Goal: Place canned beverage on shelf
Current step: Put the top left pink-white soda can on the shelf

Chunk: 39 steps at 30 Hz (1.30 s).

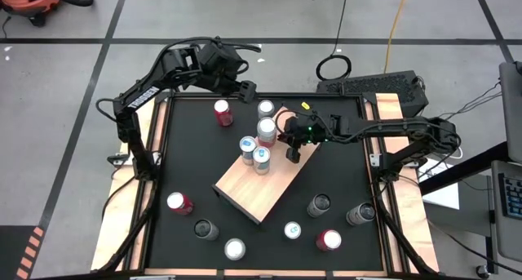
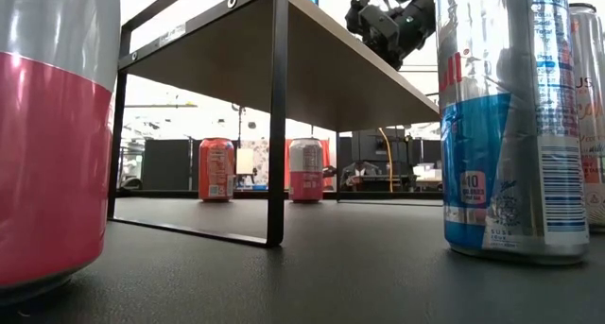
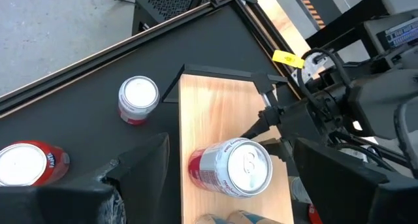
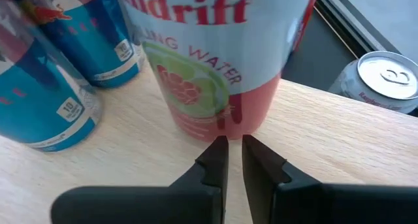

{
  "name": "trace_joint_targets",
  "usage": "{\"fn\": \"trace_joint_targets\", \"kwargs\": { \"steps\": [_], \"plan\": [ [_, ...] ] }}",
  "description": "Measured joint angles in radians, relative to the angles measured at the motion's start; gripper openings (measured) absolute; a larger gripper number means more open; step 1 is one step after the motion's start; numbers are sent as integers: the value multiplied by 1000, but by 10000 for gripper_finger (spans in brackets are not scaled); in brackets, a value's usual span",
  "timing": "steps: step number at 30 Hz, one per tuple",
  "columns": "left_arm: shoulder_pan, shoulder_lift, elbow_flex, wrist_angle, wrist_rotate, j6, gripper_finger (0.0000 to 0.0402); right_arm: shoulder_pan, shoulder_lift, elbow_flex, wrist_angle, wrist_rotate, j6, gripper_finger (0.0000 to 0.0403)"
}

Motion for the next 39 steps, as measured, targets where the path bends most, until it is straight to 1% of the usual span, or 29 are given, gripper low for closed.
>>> {"fn": "trace_joint_targets", "kwargs": {
  "steps": [7,10,18,23,30,32,35,39],
  "plan": [
    [0,0,0,-1,4,-1,325,-2,0,0,-5,-4,6,22],
    [0,0,0,-3,6,-1,325,-2,0,0,-8,-32,15,22],
    [0,0,0,-3,5,7,325,-2,1,0,9,-30,15,22],
    [0,0,0,-3,5,24,325,-2,25,0,47,-31,15,22],
    [-1,6,0,-8,5,27,325,-2,34,0,48,-30,13,22],
    [-6,10,-16,-13,18,34,325,-2,34,0,46,-30,12,22],
    [-7,17,-48,-75,56,57,325,-2,33,0,45,-30,12,22],
    [-6,12,-110,-110,60,88,325,-2,24,0,30,-30,7,22]
  ]
}}
